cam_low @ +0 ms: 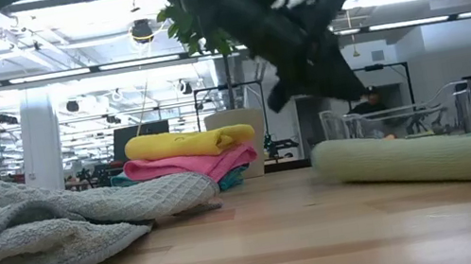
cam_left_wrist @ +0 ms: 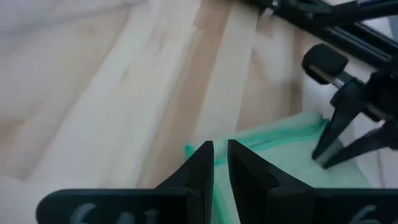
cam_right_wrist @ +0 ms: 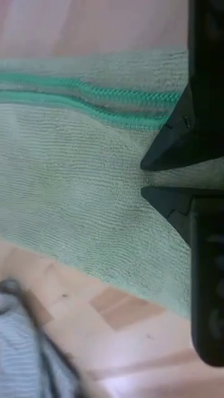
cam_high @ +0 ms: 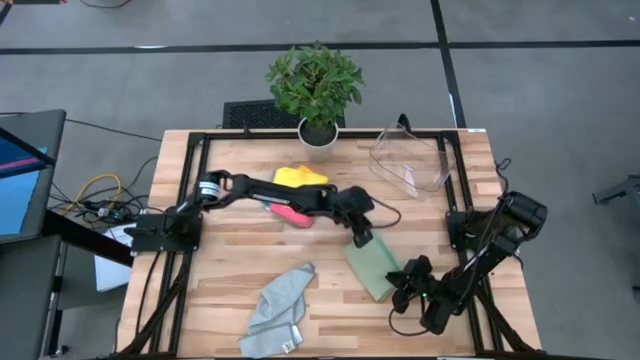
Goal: Fold microfiber towels
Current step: Fold the light green microfiber towel, then stack the light green microfiber towel on the yellow microfiber towel
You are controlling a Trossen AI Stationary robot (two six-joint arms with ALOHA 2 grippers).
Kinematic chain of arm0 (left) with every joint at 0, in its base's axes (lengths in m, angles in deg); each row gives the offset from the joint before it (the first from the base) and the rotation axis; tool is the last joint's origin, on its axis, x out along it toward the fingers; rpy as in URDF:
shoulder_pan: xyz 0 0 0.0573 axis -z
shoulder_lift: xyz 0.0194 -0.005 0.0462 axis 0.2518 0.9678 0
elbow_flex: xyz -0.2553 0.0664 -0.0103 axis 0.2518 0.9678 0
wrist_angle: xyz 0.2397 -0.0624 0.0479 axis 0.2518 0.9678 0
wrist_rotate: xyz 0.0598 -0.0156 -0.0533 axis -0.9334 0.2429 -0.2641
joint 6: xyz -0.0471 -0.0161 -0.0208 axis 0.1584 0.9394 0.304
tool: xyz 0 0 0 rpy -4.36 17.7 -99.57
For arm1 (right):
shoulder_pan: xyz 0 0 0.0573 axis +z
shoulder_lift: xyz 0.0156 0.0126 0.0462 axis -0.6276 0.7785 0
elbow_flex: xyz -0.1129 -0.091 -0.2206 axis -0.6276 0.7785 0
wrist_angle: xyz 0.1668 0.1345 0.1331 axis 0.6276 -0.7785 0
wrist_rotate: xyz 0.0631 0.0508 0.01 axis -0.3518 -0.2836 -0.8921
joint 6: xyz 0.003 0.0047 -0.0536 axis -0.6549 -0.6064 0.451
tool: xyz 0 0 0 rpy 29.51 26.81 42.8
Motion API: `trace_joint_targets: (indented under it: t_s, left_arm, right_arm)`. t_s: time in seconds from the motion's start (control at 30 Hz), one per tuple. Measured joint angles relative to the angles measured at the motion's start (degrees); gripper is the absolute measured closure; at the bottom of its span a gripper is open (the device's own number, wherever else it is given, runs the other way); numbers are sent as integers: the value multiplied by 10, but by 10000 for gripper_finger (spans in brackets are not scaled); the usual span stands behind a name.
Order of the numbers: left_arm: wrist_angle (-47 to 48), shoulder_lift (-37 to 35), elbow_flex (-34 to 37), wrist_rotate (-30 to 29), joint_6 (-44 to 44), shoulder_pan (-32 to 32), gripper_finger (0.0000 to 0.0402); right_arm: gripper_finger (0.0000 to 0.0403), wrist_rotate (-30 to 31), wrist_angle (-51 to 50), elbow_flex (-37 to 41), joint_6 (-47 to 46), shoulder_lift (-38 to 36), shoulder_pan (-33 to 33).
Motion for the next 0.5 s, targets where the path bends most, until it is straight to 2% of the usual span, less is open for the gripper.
trace_joint_targets:
  t_s: [0.17, 0.37, 0.5]
  left_arm:
    - [31, -60, 0, 2, -8, -10, 363]
    - [95, -119, -1, 72, -6, -21, 353]
    - [145, -124, -1, 133, -8, -15, 307]
  right_arm:
    - [321, -35, -65, 0, 19, -115, -14]
    - [301, -218, -104, 0, 13, -272, -14]
    - [264, -267, -104, 0, 13, -319, -22]
